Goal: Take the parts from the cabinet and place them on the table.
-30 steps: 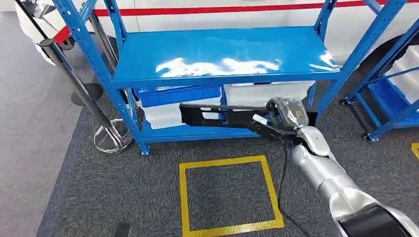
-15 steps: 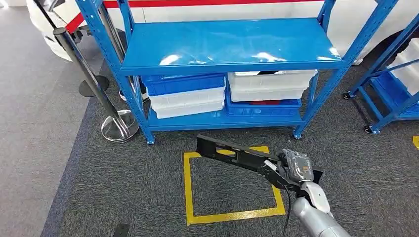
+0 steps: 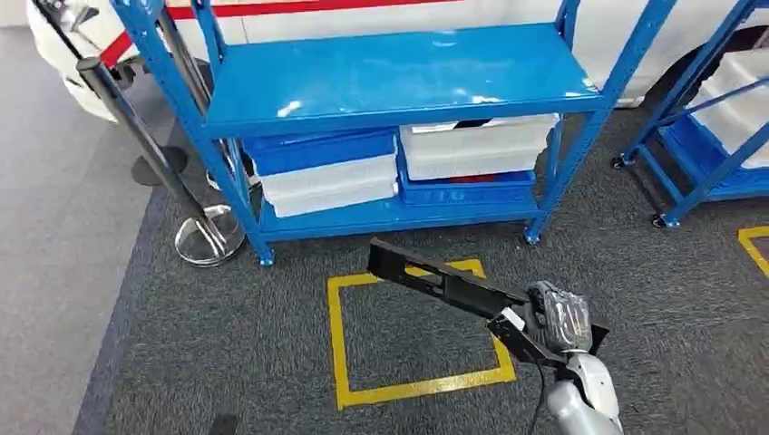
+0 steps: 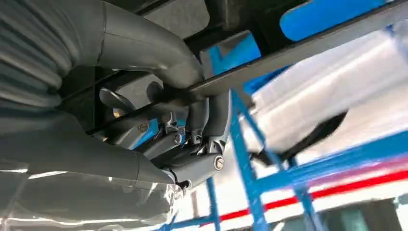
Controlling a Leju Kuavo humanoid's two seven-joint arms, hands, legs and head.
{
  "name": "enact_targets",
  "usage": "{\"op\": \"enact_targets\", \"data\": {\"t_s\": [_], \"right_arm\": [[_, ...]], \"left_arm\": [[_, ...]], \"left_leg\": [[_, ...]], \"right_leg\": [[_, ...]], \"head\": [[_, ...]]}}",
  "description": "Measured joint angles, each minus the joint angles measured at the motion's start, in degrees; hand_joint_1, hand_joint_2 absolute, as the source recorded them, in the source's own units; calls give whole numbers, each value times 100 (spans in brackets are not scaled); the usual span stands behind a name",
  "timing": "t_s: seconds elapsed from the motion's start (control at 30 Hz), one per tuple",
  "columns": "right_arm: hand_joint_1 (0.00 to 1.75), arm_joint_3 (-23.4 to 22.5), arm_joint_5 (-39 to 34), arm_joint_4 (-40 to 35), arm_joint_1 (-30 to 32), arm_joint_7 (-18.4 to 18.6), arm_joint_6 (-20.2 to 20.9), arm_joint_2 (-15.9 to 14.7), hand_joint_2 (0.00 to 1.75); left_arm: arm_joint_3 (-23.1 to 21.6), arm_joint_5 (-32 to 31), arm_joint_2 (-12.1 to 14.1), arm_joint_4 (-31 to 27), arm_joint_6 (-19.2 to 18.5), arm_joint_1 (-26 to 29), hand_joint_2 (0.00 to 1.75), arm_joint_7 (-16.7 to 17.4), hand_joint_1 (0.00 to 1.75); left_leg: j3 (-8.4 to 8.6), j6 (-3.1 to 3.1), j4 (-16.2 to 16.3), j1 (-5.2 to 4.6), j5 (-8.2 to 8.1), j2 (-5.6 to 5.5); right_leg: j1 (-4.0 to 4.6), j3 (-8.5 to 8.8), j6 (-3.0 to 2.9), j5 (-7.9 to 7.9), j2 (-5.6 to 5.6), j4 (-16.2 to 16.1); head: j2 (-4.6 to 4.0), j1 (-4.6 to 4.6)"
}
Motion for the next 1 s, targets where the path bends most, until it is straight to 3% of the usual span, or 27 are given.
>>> {"op": "enact_targets", "data": {"t_s": [0.07, 0.1, 0.13, 0.2, 0.23, 0.27, 0.33, 0.37, 0.4, 0.43, 0.47, 0.53, 0.57, 0.6, 0.63, 0.7, 0.73, 0.77, 0.8, 0.83, 0.87, 0.9, 0.93, 0.97, 1.0], "right_arm": [[175, -277, 226, -220, 87, -2, -2, 11, 175], [175, -381, 293, -326, 95, -2, -4, 22, 175], [175, -445, 351, -401, 85, 9, -4, 18, 175], [175, -604, 395, -612, 45, 102, -4, -50, 175], [175, -631, 305, -667, -14, 155, -2, -149, 175], [175, -630, 181, -693, -95, 198, 0, -237, 175], [175, -630, -114, -750, -363, 258, 19, -569, 175], [175, -628, -236, -750, -555, 275, 50, -718, 175], [175, -626, -381, -746, -772, 308, 87, -906, 175], [175, -624, -484, -724, -1048, 306, 113, -1071, 175], [175, -615, -577, -667, -1319, 293, 149, -1240, 175], [175, -541, -722, -491, -1832, 258, 310, -1549, 175], [175, -480, -760, -408, -2087, 253, 397, -1747, 175], [175, -447, -775, -330, -2284, 245, 433, -1874, 175], [175, -406, -792, -252, -2500, 245, 459, -1989, 175], [175, -300, -830, -156, -2767, 251, 417, -2061, 175], [175, -254, -843, -118, -2841, 278, 407, -2107, 175], [175, -193, -845, -86, -2926, 345, 426, -2175, 175], [175, -119, -845, -64, -3046, 459, 514, -2251, 175], [175, -31, -852, -62, -3192, 593, 637, -2341, 175], [175, 69, -863, -81, -3366, 748, 785, -2448, 175], [175, 171, -884, -120, -3477, 845, 904, -2533, 175], [175, 252, -919, -155, -3608, 909, 987, -2585, 175], [175, 318, -937, -206, -3659, 963, 1031, -2629, 175], [175, 371, -939, -241, -3668, 1003, 1049, -2660, 175]], "left_arm": [[0, 0, -2, 0, -7, -10, 175, 2, 0], [0, -2, -4, 0, -11, -18, 175, 2, 0], [-2, -4, -13, 0, -26, -21, 175, 2, 0], [-4, -11, -15, 0, -57, -16, 175, 13, 0], [-2, -15, -17, 0, -63, -17, 175, 13, 0], [-2, -24, -17, 0, -72, -20, 175, 18, 0], [-2, -48, -20, 0, -74, -39, 175, 15, 0], [-2, -68, -22, 0, -74, -45, 175, 15, 0], [0, -70, -16, 0, -70, -44, 175, 15, 0], [7, -66, -11, 0, -61, -32, 175, 15, 0], [11, -63, -15, 0, -48, -28, 175, 11, 0], [20, -41, -20, 0, -35, -24, 175, -9, 0], [22, -2, -50, 0, -33, -35, 175, -20, 0], [28, 15, -44, 0, -28, -44, 175, -31, 0], [37, 33, -44, 0, -22, -41, 175, -39, 0], [66, 31, -46, 2, -13, -1, 175, -41, 0], [77, 33, -52, 0, -11, 6, 175, -44, 0], [96, 35, -63, 2, -7, 7, 175, -50, 0], [118, 33, -77, 0, 11, 6, 175, -52, 0], [125, 13, -85, 2, 33, 5, 175, -55, 0], [125, -7, -85, 0, 68, 6, 175, -66, 0], [127, -9, -79, 0, 104, 4, 175, -66, 0], [131, -11, -72, 0, 140, -1, 175, -66, 0], [133, -13, -72, 0, 159, 15, 175, -61, 0], [133, -28, -74, 0, 175, 2, 175, -52, 0]], "left_leg": [[-17, -80, 34, 39, -66, 49], [-71, -89, 200, 44, -231, -80], [-209, -80, 547, 44, -465, -159], [-623, -61, 1533, 40, -923, -222], [-738, -42, 1809, 37, -982, -228], [-735, -12, 1829, 23, -918, -232], [-415, 107, 1175, -24, -488, -287], [-177, 182, 687, -50, -243, -387], [-4, 283, 267, -67, -113, -660], [31, 294, 156, -33, -117, -762], [24, 248, 105, -70, -129, -708], [37, 270, 77, -103, -86, -594], [59, 284, -40, -58, 8, -508], [68, 294, -100, -55, 64, -460], [57, 333, -128, -56, 98, -411], [32, 326, -126, -54, 109, -255], [25, 325, -124, -48, 110, -184], [23, 318, -113, -36, 110, -109], [12, 303, -94, -28, 102, -52], [1, 275, -61, -16, 83, 10], [-9, 222, -10, 6, 45, 82], [-12, 157, 42, -23, 1, 129], [-39, 110, 88, -59, -34, 181], [-28, 84, 64, -58, -37, 216], [-2, 69, 61, -65, -42, 288]], "right_leg": [[-10, -15, -109, 54, 93, -48], [-7, -23, -140, 74, 132, -54], [-3, -41, -176, 89, 177, -54], [40, -90, -226, 124, 297, -52], [67, -111, -240, 143, 364, -48], [83, -125, -239, 160, 430, -46], [120, -136, -225, 194, 563, -38], [132, -140, -218, 211, 621, -35], [105, -158, -207, 233, 667, -34], [141, -201, -159, 266, 737, -16], [80, -252, -116, 306, 802, -11], [20, -296, -20, 382, 948, -53], [56, -314, 25, 400, 955, -54], [56, -354, 36, 309, 668, 15], [55, -460, 81, 90, 446, 265], [2, -808, 166, -347, 318, 1119], [-41, -943, 210, -458, 297, 1476], [-81, -959, 244, -440, 284, 1570], [-121, -861, 286, -325, 255, 1420], [-156, -655, 330, -133, 210, 1078], [-182, -317, 365, 114, 99, 492], [-177, -116, 399, 147, -167, 73], [-78, -105, 308, 109, -212, 40], [-85, -123, 151, 118, -93, 43], [-74, -138, 113, 125, -45, 33]], "head": [[0, -2], [0, 2], [0, 0], [0, 0], [0, 0], [0, 0], [0, 0], [0, 0], [0, 2], [0, 6], [0, 4], [0, 2], [-2, 0], [0, 6], [0, 7], [0, 6], [0, 9], [0, 9], [0, 9], [0, 9], [0, 9], [0, 9], [0, 13], [-2, 2], [0, 0]]}}
